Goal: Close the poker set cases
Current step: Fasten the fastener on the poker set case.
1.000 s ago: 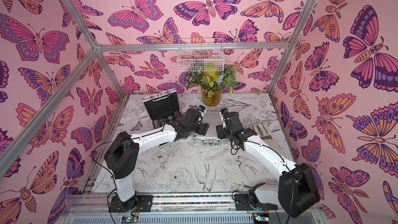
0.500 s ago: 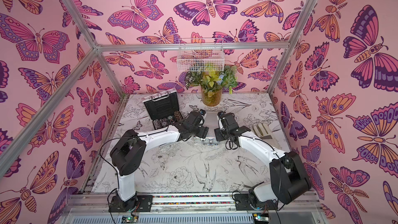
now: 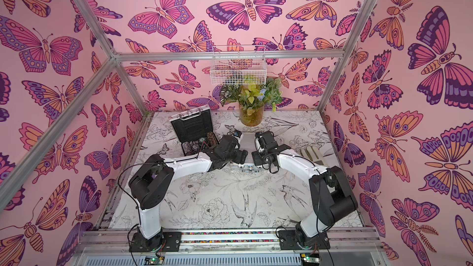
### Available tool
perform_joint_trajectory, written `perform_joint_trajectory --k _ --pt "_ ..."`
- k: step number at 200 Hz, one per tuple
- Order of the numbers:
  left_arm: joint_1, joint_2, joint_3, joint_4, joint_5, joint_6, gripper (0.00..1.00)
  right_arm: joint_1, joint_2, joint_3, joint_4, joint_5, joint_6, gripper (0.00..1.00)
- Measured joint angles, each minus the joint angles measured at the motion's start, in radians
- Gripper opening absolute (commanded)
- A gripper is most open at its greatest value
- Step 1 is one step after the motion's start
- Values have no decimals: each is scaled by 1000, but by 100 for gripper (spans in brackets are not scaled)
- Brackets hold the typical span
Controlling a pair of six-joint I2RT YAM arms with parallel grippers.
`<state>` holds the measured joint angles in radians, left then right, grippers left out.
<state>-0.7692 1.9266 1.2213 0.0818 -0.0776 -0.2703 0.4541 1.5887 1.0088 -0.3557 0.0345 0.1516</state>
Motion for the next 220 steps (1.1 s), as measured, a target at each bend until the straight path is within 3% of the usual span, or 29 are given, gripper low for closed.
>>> perform_joint_trajectory --k 56,131,220 --pt "23 -19 -55 74 47 -13 84 0 1 7 -6 -37 -106 67" --pt "52 -26 -68 87 115 -19 84 51 -1 19 -16 -74 -393 67" --pt "68 -32 -57 54 143 9 84 60 73 87 -100 -59 -480 66"
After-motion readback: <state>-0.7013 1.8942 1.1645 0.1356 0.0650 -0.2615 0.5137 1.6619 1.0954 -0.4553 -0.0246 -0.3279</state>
